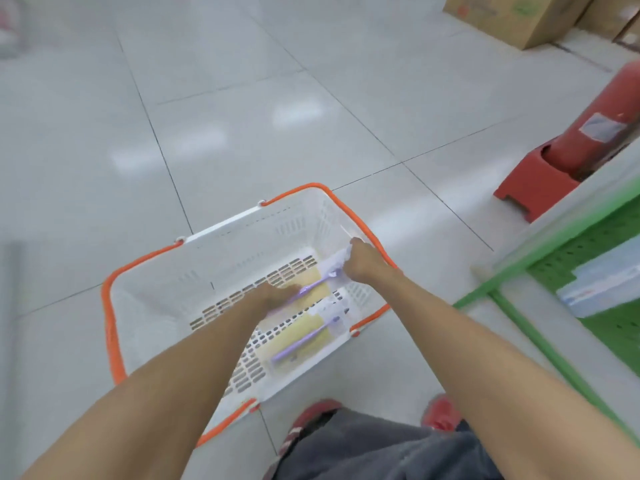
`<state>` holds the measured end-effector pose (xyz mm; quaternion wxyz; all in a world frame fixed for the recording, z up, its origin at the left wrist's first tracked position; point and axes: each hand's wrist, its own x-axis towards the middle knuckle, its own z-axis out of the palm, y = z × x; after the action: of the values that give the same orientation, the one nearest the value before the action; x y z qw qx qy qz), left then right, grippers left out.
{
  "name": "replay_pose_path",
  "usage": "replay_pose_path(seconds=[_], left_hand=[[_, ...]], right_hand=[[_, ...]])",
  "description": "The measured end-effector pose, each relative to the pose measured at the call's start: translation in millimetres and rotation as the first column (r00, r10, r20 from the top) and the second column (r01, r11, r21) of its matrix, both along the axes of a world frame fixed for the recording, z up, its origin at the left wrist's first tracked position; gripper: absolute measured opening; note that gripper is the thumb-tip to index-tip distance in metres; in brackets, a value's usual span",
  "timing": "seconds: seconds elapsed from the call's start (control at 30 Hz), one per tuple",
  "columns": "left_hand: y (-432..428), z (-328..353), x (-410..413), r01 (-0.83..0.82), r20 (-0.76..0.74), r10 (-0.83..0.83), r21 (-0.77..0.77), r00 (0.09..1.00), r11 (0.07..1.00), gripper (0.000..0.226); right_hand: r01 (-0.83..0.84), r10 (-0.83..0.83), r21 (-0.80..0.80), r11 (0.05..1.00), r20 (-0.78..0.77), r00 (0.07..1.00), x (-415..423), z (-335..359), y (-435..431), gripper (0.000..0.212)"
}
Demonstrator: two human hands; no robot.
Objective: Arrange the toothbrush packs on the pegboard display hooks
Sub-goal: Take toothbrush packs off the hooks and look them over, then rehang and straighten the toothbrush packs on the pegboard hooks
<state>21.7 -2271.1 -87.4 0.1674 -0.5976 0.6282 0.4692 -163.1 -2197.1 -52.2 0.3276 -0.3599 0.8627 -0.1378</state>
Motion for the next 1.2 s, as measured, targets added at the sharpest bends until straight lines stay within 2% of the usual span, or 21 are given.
replay_pose_path(seconds=[0.07,0.2,0.33,0.43,0.5,0.57,0.6,0.7,0.8,0.87,0.97,1.2], left_hand=[[0,-18,4,0.027,0.043,-0.028,0.026,0.999,0.999,0.077],[4,-56,10,0.067,0.152,-0.076,0.061,0.985,0.996,0.079],[16,-69,7,0.12,0.19,-0.148,0.152,0.97,0.981,0.064],[19,-70,5,0.183,0.221,-0.214,0.152,0.952,0.971,0.064],[18,-70,1,0.246,0.21,-0.261,0.092,0.942,0.965,0.051],[15,-67,-9,0.257,0.155,-0.249,-0.035,0.956,0.966,0.029],[14,-63,-16,0.243,0.126,-0.23,-0.098,0.965,0.965,0.027],[18,-34,-41,0.206,0.011,-0.208,-0.189,0.978,0.96,0.022],[30,8,-65,0.239,-0.081,-0.272,-0.288,0.959,0.927,0.033],[41,42,-81,0.251,-0.149,-0.318,-0.351,0.936,0.902,0.034],[61,99,-111,0.254,-0.243,-0.387,-0.442,0.89,0.86,0.016],[141,242,-186,0.26,-0.415,-0.556,-0.582,0.72,0.771,0.007]], right_hand=[[-0.056,0.056,0.072,0.996,0.0,0.998,2,-28,-8,0.041],[-0.149,0.15,0.171,0.974,0.011,0.989,-2,-68,-8,0.035],[-0.262,0.269,0.292,0.92,0.016,0.963,-3,-88,2,0.028],[-0.278,0.293,0.24,0.93,-0.026,0.956,-4,-91,12,0.029],[-0.275,0.286,0.147,0.95,-0.058,0.956,-3,-85,17,0.036],[-0.248,0.25,0.026,0.968,-0.127,0.96,-3,-72,20,0.039],[-0.241,0.233,-0.03,0.97,-0.174,0.957,-4,-63,22,0.038],[-0.198,0.151,-0.151,0.969,-0.276,0.949,-8,-27,37,0.035],[-0.133,0.047,-0.225,0.965,-0.354,0.934,-17,20,65,0.027],[-0.074,-0.038,-0.272,0.96,-0.387,0.921,-25,55,90,0.022],[0.026,-0.189,-0.368,0.929,-0.414,0.89,-37,112,133,0.018],[0.206,-0.492,-0.568,0.797,-0.411,0.768,-53,237,235,0.017]])
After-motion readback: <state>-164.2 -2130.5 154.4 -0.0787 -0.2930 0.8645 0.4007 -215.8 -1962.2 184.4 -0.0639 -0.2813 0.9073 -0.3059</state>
